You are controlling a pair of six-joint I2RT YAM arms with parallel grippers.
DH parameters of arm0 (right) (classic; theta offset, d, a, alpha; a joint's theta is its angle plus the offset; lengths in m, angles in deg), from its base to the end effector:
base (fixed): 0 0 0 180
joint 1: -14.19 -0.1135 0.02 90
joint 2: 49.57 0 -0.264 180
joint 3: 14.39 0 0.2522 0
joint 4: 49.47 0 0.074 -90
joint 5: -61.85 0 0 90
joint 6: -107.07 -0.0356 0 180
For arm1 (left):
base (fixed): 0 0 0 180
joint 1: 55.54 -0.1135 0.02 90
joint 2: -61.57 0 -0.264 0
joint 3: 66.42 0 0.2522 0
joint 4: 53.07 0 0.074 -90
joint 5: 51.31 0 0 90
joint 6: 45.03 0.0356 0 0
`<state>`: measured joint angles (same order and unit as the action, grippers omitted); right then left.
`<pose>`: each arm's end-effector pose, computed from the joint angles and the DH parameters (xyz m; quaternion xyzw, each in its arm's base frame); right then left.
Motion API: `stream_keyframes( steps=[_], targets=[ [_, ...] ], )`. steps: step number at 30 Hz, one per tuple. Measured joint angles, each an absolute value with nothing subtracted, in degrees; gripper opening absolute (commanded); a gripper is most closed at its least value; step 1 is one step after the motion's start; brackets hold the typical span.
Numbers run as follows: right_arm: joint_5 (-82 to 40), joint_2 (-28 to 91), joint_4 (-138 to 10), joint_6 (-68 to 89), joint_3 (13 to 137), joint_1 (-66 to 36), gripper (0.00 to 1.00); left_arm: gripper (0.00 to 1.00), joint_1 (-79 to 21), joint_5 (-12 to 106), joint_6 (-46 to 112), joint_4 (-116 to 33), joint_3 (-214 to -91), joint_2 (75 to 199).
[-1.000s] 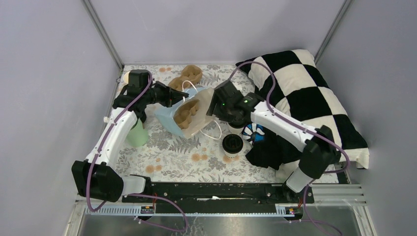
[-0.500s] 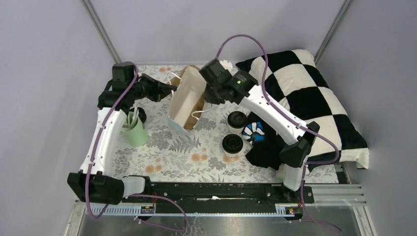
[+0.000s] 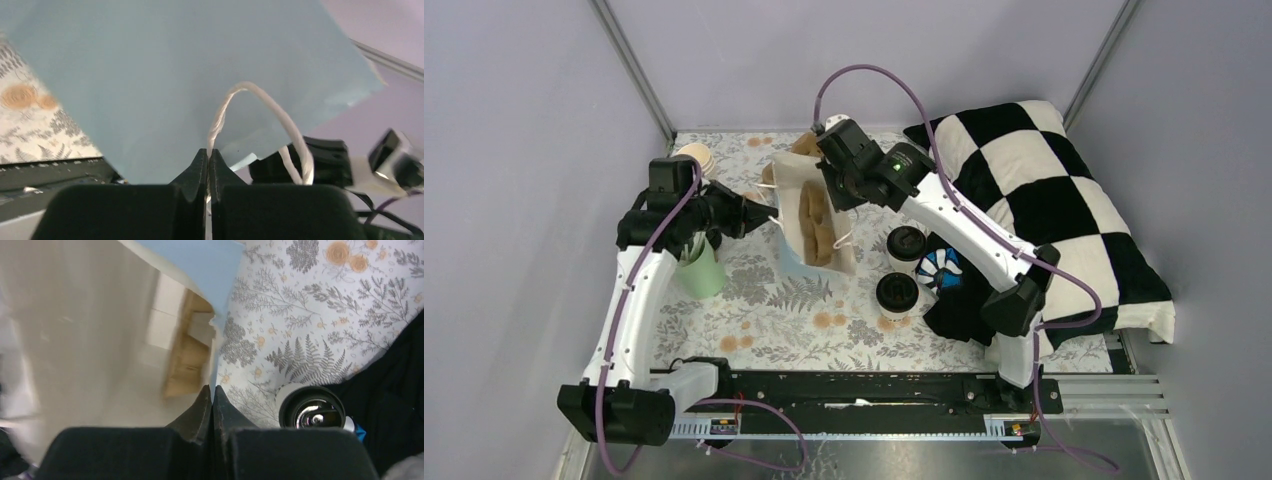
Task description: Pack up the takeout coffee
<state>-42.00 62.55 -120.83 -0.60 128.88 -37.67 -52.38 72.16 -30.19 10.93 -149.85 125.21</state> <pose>0.2649 0.3236 0.4184 -0.2162 0.8756 0.1484 0.4057 0.2130 -0.0314 0.3631 -0.4279 0.7796 -0.4410 0.1214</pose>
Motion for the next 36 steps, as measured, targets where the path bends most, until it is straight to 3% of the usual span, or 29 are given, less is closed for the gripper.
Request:
stream_keyframes(
  steps=[6, 8, 9, 10, 15, 20, 28, 32, 36],
  targets=[
    [-39.2, 60.2, -118.0, 2.2, 122.7, -37.7, 0.00, 0.03, -52.4, 72.2, -25.7, 12.5, -150.0, 124.6],
    [-39.0, 60.2, -117.7, 2.3, 122.7, -37.7, 0.00, 0.24, -52.4, 71.9, -23.9, 14.0, -150.0, 124.6],
    [-38.9, 60.2, -117.7, 2.3, 122.7, -37.7, 0.00, 0.41, -52.4, 71.7, -22.7, 14.9, -150.2, 124.7],
    [-38.9, 60.2, -117.7, 2.3, 122.7, -37.7, 0.00, 0.52, -52.4, 71.3, -21.3, 16.6, -150.9, 125.1],
    [-38.0, 60.2, -116.8, 2.2, 122.7, -37.7, 0.00, 0.98, -52.3, 65.8, -11.8, 25.9, -162.4, 131.1],
    [-38.1, 60.2, -116.8, 2.0, 122.7, -37.7, 0.00, 0.99, -49.4, 54.9, -4.1, 31.3, -177.8, 132.9],
    [-38.3, 60.2, -117.9, 0.9, 124.2, -37.8, 0.00, 0.99, -30.2, 34.4, -0.4, 38.7, -199.3, 139.5],
    [-38.7, 60.2, -118.0, 0.8, 124.8, -37.8, 0.00, 0.92, -24.3, 26.2, 0.7, 41.1, -202.4, 145.8],
    [-39.7, 60.2, -118.1, 0.5, 124.8, -37.8, 0.00, 0.91, -22.0, 23.5, 0.1, 42.4, -200.7, 149.7]
  ],
)
